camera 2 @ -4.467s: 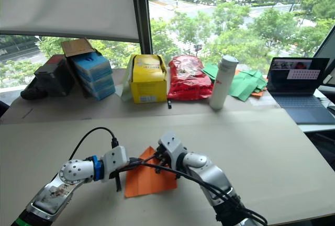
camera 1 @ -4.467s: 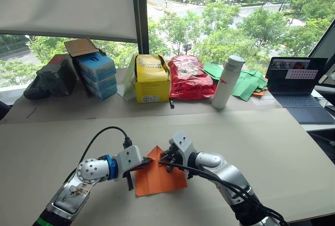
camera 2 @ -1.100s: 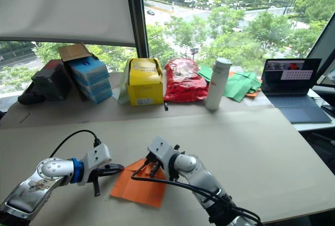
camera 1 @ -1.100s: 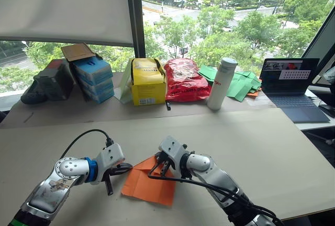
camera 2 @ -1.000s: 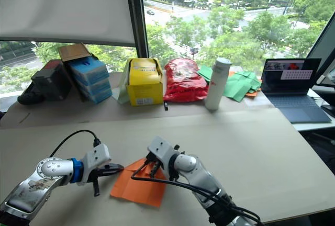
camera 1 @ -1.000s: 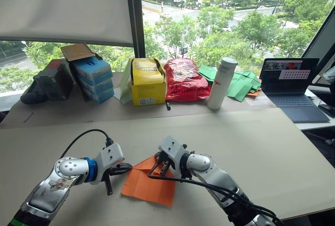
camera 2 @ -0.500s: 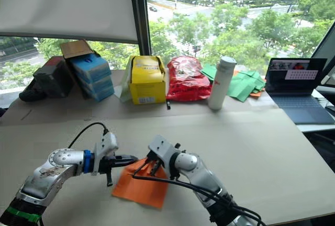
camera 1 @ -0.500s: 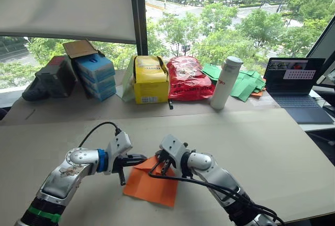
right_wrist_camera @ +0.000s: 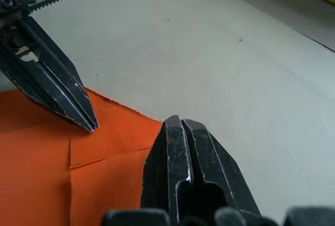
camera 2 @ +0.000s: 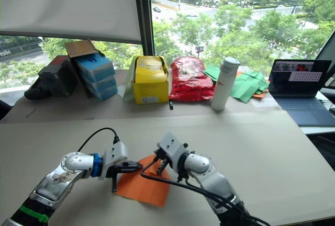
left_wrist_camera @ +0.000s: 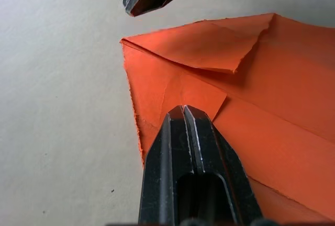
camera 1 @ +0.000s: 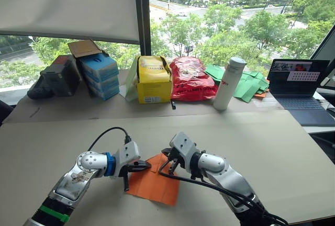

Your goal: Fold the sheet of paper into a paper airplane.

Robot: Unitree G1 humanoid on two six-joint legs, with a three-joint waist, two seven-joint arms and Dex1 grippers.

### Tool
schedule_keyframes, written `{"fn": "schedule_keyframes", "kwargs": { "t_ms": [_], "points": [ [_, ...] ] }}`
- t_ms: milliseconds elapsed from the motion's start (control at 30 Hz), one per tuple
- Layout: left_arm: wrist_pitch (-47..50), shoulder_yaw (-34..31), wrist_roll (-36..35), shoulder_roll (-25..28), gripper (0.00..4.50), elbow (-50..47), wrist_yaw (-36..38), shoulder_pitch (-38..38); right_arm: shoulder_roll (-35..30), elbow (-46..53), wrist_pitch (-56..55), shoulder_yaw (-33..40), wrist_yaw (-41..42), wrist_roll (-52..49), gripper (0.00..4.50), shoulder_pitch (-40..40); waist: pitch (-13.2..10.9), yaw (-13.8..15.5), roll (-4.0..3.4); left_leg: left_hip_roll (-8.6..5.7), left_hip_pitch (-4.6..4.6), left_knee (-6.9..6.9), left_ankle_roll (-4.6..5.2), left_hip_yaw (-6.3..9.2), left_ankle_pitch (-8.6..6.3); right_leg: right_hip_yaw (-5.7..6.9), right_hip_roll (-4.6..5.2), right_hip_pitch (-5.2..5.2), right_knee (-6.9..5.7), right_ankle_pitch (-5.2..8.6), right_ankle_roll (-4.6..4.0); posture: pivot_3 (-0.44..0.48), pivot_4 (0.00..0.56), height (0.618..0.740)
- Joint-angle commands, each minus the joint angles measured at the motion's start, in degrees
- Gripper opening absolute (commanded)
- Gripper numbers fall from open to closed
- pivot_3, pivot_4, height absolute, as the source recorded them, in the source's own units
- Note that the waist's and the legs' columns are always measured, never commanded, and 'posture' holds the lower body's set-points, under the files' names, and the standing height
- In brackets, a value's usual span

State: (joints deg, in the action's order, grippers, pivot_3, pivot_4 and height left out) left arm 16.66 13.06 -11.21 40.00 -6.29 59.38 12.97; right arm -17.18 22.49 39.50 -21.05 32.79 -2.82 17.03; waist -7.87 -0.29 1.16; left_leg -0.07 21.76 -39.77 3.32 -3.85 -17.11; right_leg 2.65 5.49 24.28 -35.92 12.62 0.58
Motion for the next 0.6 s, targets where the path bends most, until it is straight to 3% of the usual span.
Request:
{"fn": "schedule_keyframes", "kwargs": {
  "t_ms": [33,167,267,467,600],
  "points": [
    [0.7,2.7,2.2,-0.5,0.01,0.8,-0.1,-1.5,-4.5,8.3,2.6,6.3,4.2,-5.7,0.0,-3.3,0.0,0.3,0.0,0.0,0.0,-0.01,0.02,0.01,-0.01,0.02,0.0,-0.02,0.03,0.0,0.0,0.0,0.15,0.74],
    [1.0,2.8,2.3,-0.8,0.01,0.7,-0.1,-1.4,-13.8,11.4,3.9,11.2,9.5,-9.5,0.0,-8.5,0.0,0.6,0.0,-0.01,0.02,-0.06,0.11,0.0,-0.07,0.02,0.02,-0.04,0.07,-0.01,0.06,0.0,0.15,0.74],
    [1.2,2.9,2.3,-0.9,0.01,0.8,-0.1,-1.4,-18.5,12.5,2.6,10.8,12.7,-11.0,0.0,-11.8,0.0,0.8,0.0,0.01,0.01,-0.06,0.13,-0.01,-0.07,0.03,0.0,-0.05,0.09,0.0,0.06,0.0,0.15,0.74],
    [1.8,2.9,2.3,-1.0,0.01,0.6,0.0,-1.1,-18.7,17.2,0.5,6.8,14.5,-13.6,0.0,-13.3,0.0,0.9,0.0,0.03,-0.02,-0.07,0.13,0.0,-0.07,-0.03,-0.06,-0.06,0.07,0.01,0.07,0.0,0.15,0.74],
    [2.8,3.0,2.1,-0.6,0.01,0.6,0.6,-0.6,-21.4,24.8,-2.5,-0.2,16.6,-11.6,0.0,-14.1,0.0,0.9,0.0,0.01,0.02,-0.1,0.17,0.0,-0.09,0.0,-0.06,-0.05,0.08,0.04,0.14,0.0,0.15,0.74]
  ]
}}
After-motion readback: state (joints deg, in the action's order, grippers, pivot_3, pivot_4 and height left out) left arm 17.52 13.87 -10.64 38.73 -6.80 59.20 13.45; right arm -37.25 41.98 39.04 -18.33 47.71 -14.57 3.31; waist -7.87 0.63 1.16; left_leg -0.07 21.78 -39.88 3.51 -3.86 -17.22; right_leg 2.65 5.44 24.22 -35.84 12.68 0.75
